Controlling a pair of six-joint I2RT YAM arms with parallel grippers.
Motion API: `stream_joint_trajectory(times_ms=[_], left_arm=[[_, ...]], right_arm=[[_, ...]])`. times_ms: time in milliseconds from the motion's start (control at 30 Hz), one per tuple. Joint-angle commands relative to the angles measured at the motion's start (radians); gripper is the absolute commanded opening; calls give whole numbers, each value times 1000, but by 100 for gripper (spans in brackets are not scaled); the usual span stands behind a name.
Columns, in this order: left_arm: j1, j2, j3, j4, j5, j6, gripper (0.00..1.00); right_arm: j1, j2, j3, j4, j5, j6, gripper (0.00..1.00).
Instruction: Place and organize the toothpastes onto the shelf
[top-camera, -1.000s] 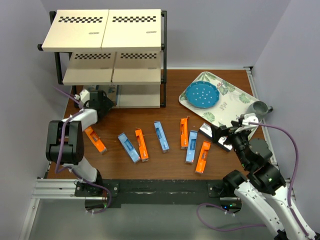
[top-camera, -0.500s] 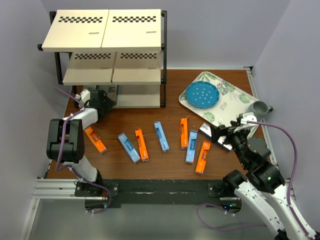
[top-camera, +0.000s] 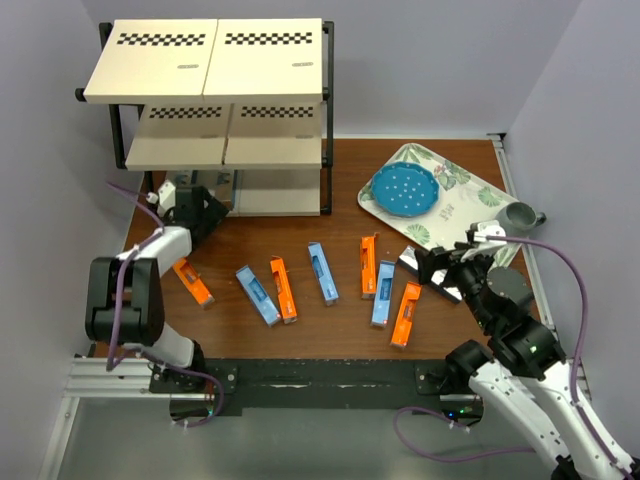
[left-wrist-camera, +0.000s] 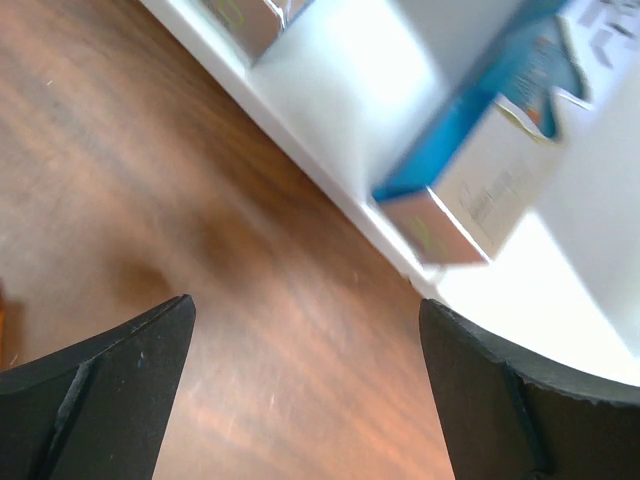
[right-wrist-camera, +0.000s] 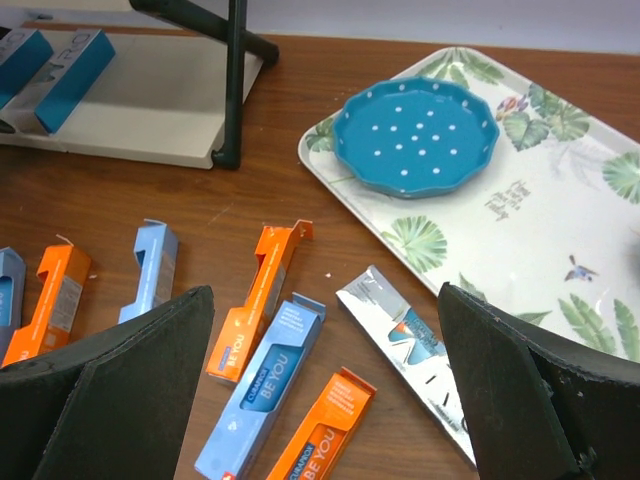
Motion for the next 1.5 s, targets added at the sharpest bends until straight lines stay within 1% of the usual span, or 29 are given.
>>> stream_joint_trajectory(times_ms=[0, 100, 167, 200, 267, 300, 333, 367, 400, 433, 467, 500, 533, 600, 667, 700, 767, 800, 833, 900, 933, 1000, 1033, 1133, 1167, 1233, 1333, 1433, 1467], left_arm=[[7, -178, -69, 6, 60, 44, 100], [7, -289, -120, -6, 106, 122, 100], [7, -347, -143, -37, 132, 209, 100], [7, -407, -149, -49, 138, 242, 100], [7, -468, -164, -75, 170, 344, 100], [7, -534, -169, -81, 184, 381, 100], [7, -566, -175, -83, 201, 450, 100], [7, -599, -185, -89, 243, 484, 100], [7, -655, -189, -91, 253, 515, 100], [7, -683, -193, -97, 296, 579, 100], [7, -708, -193, -100, 351, 608, 100], [7, -746, -193, -106, 370, 631, 100], [-3, -760, -192, -112, 373, 653, 100], [-60, -768, -198, -92, 419, 688, 100], [-106, -757, -184, -88, 442, 731, 100], [-165, -748, -178, -89, 437, 751, 100], [-222, -745, -173, -86, 426, 805, 100], [-271, -746, -173, -83, 426, 819, 100], [-295, -746, -175, -81, 426, 845, 100], [-359, -754, -179, -78, 411, 863, 100], [-377, -757, -193, -71, 399, 874, 100], [-429, -778, -212, -54, 347, 880, 100], [-443, -789, -228, -45, 330, 880, 100], [-491, -835, -251, -40, 272, 877, 100], [-503, -847, -255, -43, 256, 877, 100], [-537, -883, -262, -54, 256, 877, 100], [-572, -913, -271, -64, 218, 877, 100], [-591, -923, -275, -63, 218, 877, 100], [-592, -924, -276, -63, 218, 879, 100]], right_arm=[[4, 77, 66, -12, -29, 75, 99], [4, 146, 105, -35, -83, 103, 99], [4, 196, 123, -53, -118, 140, 98], [4, 216, 136, -61, -129, 152, 99], [4, 244, 142, -73, -131, 164, 98], [2, 274, 146, -76, -126, 163, 99], [4, 287, 148, -81, -100, 151, 99], [2, 302, 151, -92, -77, 152, 98], [4, 327, 163, -98, -69, 149, 99], [4, 344, 174, -107, -63, 114, 99], [4, 362, 189, -119, -49, 111, 99], [4, 408, 226, -137, -28, 118, 99], [4, 437, 247, -185, 33, 155, 99], [2, 498, 310, -240, 82, 193, 99], [2, 593, 353, -331, 133, 279, 99], [2, 620, 382, -355, 142, 310, 99], [-1, 684, 398, -415, 164, 406, 99], [-5, 703, 410, -440, 175, 445, 99], [-14, 719, 418, -507, 194, 548, 99], [-31, 759, 427, -578, 234, 662, 99], [-47, 769, 423, -623, 245, 759, 99], [-65, 779, 398, -667, 267, 866, 99], [-83, 781, 387, -700, 274, 970, 99], [-146, 776, 337, -711, 258, 1121, 98], [-163, 775, 323, -690, 248, 1126, 99], [-197, 787, 291, -624, 257, 1077, 99], [-218, 825, 294, -659, 311, 1050, 98], [-284, 822, 280, -679, 269, 1068, 99], [-300, 813, 262, -672, 229, 1079, 99]])
